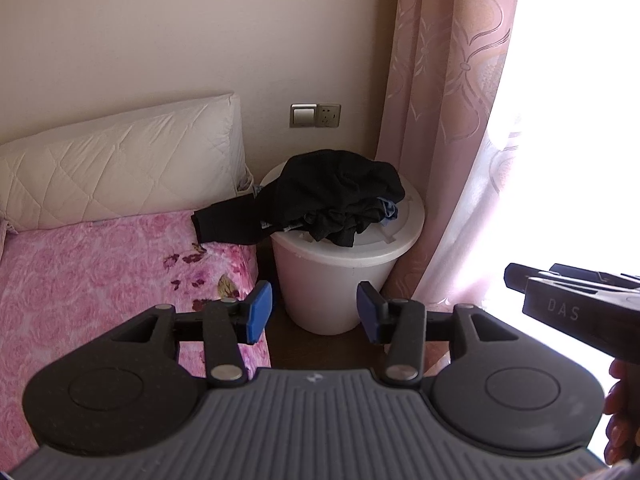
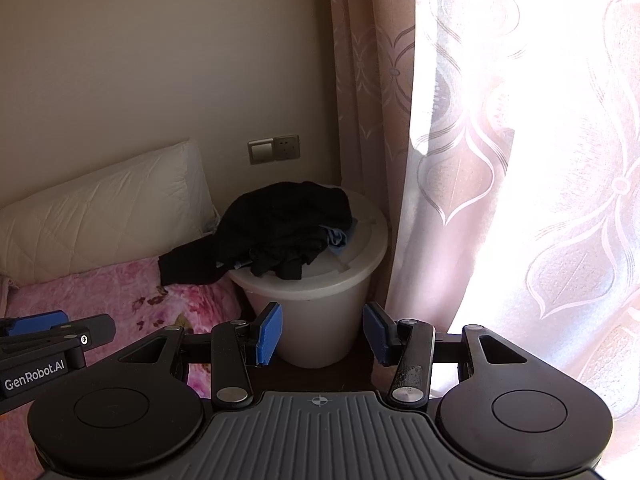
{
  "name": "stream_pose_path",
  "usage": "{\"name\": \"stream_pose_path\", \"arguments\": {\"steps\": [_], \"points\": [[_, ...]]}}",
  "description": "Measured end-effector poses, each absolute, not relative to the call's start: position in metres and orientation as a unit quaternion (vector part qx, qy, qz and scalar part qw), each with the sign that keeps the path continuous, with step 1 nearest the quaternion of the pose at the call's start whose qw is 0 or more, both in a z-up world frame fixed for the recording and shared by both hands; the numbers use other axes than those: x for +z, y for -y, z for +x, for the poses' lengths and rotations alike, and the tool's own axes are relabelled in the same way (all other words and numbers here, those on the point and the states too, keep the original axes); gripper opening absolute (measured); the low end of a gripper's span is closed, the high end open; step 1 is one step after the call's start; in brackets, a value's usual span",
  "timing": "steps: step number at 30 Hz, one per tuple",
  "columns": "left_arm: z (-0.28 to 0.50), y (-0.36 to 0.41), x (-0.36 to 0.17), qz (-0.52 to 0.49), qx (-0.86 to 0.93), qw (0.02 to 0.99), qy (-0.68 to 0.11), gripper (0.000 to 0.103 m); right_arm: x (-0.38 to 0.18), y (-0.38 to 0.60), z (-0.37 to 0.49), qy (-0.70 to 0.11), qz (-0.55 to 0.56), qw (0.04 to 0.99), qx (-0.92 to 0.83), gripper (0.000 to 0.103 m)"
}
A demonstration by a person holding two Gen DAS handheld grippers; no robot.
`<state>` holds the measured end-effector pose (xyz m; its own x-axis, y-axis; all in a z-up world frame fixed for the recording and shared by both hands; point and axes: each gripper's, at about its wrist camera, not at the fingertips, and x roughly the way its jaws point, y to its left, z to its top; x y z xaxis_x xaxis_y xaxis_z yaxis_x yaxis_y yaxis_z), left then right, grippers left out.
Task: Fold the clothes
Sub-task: 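Move both grippers toward the black clothing on the white bin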
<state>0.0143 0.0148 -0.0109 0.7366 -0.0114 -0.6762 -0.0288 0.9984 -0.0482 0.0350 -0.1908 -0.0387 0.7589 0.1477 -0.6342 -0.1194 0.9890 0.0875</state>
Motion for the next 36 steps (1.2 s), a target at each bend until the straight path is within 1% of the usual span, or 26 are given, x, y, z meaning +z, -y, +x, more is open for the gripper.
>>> {"name": "stream_pose_path", "arguments": {"steps": [9, 14, 23, 26, 31, 36], "points": [[0.032, -0.026, -0.017, -0.039, 0.006, 0.929, -0.367, 0.045, -0.040, 0.183, 0.048, -0.341, 0.014, 0.937, 0.071, 0.049], [0.045, -0.031, -0.019, -0.048, 0.005, 0.930, -0.365, 0.049, -0.041, 0.178, 0.059, -0.340, 0.010, 0.938, 0.068, 0.049], [0.070, -0.035, -0.021, -0.046, 0.010, 0.929, -0.367, 0.050, -0.048, 0.175, 0.085, -0.345, 0.009, 0.936, 0.065, 0.049], [0.079, -0.039, -0.023, -0.044, 0.013, 0.928, -0.370, 0.050, -0.050, 0.171, 0.094, -0.349, 0.009, 0.935, 0.067, 0.049], [0.093, -0.044, -0.030, -0.038, 0.021, 0.925, -0.377, 0.056, -0.058, 0.167, 0.106, -0.352, 0.014, 0.933, 0.074, 0.049], [0.113, -0.054, -0.044, -0.041, 0.025, 0.917, -0.397, 0.056, -0.072, 0.169, 0.130, -0.358, 0.024, 0.930, 0.084, 0.049]]}}
